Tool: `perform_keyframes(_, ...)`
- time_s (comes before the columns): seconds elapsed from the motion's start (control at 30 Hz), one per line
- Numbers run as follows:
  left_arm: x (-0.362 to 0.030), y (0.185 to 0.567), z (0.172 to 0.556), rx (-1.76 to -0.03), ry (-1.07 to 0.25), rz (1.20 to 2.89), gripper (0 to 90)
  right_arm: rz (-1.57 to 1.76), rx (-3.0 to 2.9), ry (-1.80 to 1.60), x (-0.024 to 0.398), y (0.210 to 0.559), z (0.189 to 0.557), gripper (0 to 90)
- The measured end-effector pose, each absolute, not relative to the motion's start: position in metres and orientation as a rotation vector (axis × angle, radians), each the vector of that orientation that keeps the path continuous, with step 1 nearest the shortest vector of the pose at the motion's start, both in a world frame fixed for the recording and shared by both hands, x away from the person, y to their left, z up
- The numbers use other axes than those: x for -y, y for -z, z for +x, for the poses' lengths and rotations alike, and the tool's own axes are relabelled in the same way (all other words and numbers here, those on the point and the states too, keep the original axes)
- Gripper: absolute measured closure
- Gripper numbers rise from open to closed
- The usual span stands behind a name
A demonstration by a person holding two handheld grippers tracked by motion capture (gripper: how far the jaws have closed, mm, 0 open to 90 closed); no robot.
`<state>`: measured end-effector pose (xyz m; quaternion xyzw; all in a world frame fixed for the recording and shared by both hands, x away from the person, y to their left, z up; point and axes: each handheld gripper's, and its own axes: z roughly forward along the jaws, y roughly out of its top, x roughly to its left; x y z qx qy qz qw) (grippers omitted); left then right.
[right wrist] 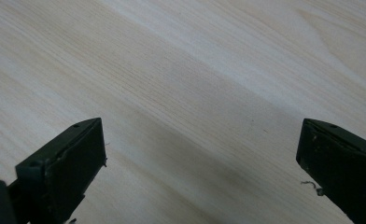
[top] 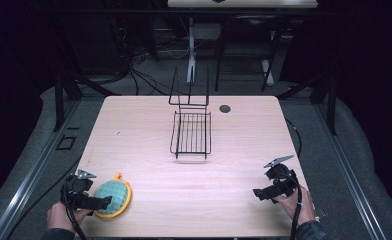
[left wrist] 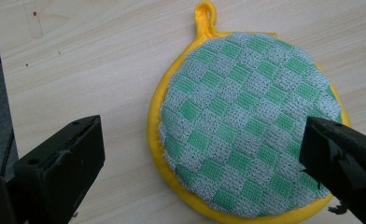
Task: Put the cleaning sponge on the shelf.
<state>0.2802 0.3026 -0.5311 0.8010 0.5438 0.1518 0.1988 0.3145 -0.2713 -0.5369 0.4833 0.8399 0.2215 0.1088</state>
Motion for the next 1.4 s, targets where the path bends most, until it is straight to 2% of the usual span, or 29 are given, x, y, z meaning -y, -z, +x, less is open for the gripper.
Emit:
perform_keyframes(0.33,-0.302,0.531,0.280,-1.521,-0.404,2.241,0.3,1.406,-2.477,-0.657,0.269,0.535,0.315,1.6)
perform_keyframes(0.63,-0.293,0.537,0.285,-1.541,-0.269,2.298,0.2,1.400,-2.494,-0.669,0.268,0.537,0.315,3.2)
perform_keyframes(0.97,-0.293,0.543,0.290,-1.548,-0.249,2.306,1.3,1.383,-2.518,-0.668,0.264,0.538,0.314,3.6)
perform_keyframes(1.1,-0.295,0.542,0.292,-1.548,-0.277,2.279,8.4,1.381,-2.521,-0.661,0.263,0.538,0.314,3.8)
perform_keyframes(1.27,-0.296,0.542,0.292,-1.546,-0.278,2.278,12.7,1.377,-2.524,-0.654,0.263,0.538,0.314,4.1)
perform_keyframes(1.4,-0.296,0.535,0.290,-1.526,-0.360,2.243,18.2,1.376,-2.524,-0.655,0.263,0.538,0.314,4.1)
